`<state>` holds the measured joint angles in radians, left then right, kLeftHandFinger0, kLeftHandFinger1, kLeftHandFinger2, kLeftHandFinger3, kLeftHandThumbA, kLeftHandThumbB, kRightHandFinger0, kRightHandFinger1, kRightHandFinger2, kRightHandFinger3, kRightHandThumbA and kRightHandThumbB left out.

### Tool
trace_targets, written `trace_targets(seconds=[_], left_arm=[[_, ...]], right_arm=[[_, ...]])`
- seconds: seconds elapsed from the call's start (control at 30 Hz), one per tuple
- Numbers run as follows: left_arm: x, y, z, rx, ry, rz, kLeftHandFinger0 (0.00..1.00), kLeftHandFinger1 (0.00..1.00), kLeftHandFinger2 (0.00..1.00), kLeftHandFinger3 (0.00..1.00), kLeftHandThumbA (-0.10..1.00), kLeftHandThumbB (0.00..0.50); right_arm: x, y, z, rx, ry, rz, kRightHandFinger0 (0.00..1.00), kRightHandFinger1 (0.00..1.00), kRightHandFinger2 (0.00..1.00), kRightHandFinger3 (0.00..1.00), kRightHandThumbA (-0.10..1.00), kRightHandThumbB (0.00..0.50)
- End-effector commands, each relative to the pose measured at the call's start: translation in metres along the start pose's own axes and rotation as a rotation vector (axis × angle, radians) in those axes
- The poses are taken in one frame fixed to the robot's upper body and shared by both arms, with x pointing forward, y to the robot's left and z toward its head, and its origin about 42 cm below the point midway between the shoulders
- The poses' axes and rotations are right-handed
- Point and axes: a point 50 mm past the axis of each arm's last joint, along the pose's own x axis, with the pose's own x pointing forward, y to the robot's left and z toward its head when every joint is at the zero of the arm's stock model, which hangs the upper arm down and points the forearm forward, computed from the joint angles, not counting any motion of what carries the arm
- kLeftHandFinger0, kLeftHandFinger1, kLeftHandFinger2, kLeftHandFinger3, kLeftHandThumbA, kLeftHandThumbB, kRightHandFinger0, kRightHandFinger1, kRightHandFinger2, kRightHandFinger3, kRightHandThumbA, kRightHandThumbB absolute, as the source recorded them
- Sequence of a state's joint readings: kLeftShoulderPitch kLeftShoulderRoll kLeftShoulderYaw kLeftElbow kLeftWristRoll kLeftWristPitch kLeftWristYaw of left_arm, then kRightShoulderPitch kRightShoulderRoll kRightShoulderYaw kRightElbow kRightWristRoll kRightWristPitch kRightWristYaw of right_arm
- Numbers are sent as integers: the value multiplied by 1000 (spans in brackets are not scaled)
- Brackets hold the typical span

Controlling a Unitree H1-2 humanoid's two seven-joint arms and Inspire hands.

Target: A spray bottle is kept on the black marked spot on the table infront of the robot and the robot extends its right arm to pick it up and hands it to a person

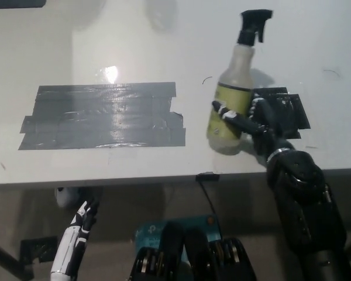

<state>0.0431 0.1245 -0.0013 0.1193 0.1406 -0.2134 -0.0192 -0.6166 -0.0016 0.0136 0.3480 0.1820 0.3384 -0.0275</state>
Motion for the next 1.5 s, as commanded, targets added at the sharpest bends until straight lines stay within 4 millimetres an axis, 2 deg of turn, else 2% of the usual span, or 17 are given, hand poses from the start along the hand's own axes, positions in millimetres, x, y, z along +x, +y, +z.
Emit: trace_targets(seconds=[0.0,0.2,0.33,0.53,0.83,0.87,0.9,0.93,0.97,1.0,1.03,1.07,1.23,1.3,1.33,1.4,1.47], left_arm=[[11,2,14,30,-65,-48,1000,1000,1000,1000,1000,267],[11,2,16,33,-60,-53,1000,1000,1000,1000,1000,259],[10,4,17,51,-50,-54,1000,1000,1000,1000,996,237],[11,5,18,57,-43,-55,1000,1000,1000,1000,927,214],[14,6,18,70,-49,-61,1000,1000,1000,1000,909,202],[14,6,19,69,-47,-62,1000,1000,1000,1000,908,210],[14,6,19,66,-43,-64,1000,1000,1000,1000,901,212],[15,5,19,62,-38,-67,1000,1000,1000,1000,899,213],[15,5,20,69,-38,-69,1000,1000,1000,1000,905,207],[15,5,20,75,-38,-69,1000,1000,1000,1000,907,205],[15,6,20,82,-44,-72,1000,1000,1000,1000,907,193],[16,6,20,83,-48,-75,1000,1000,1000,1000,906,191],[19,6,24,73,-48,-75,1000,1000,1000,1000,891,210],[19,6,24,75,-59,-78,1000,1000,1000,1000,896,198],[19,6,23,74,-62,-78,1000,1000,1000,1000,901,204],[20,6,21,81,-60,-77,1000,1000,1000,1000,959,229],[19,6,20,87,-62,-80,1000,1000,1000,1000,1000,256]], right_arm=[[11,74,88,190,-81,387,0,381,800,797,-100,192],[23,81,75,204,-4,381,0,375,836,804,-100,212],[30,84,66,210,41,382,0,367,802,827,-100,172],[34,86,63,208,65,368,0,388,802,902,-100,174],[33,90,71,220,37,386,0,300,708,762,-100,201],[32,90,72,217,32,385,3,354,752,733,-99,218],[31,87,72,217,28,389,347,772,1000,1000,149,282],[29,84,71,217,23,394,331,821,1000,1000,147,285],[26,82,71,220,19,430,985,1000,1000,1000,321,309],[23,80,70,211,13,451,1000,1000,1000,1000,425,417],[19,77,69,198,5,471,1000,1000,1000,1000,479,477],[18,76,69,195,2,473,1000,1000,1000,1000,484,492],[3,62,75,124,-88,461,1000,1000,1000,1000,627,500],[-14,47,87,87,-164,438,1000,1000,1000,1000,662,451],[-20,43,91,83,-183,436,1000,1000,1000,1000,686,485],[-42,26,105,104,-258,454,1000,1000,1000,1000,730,491],[-63,13,117,86,-330,457,1000,1000,1000,1000,821,437]])
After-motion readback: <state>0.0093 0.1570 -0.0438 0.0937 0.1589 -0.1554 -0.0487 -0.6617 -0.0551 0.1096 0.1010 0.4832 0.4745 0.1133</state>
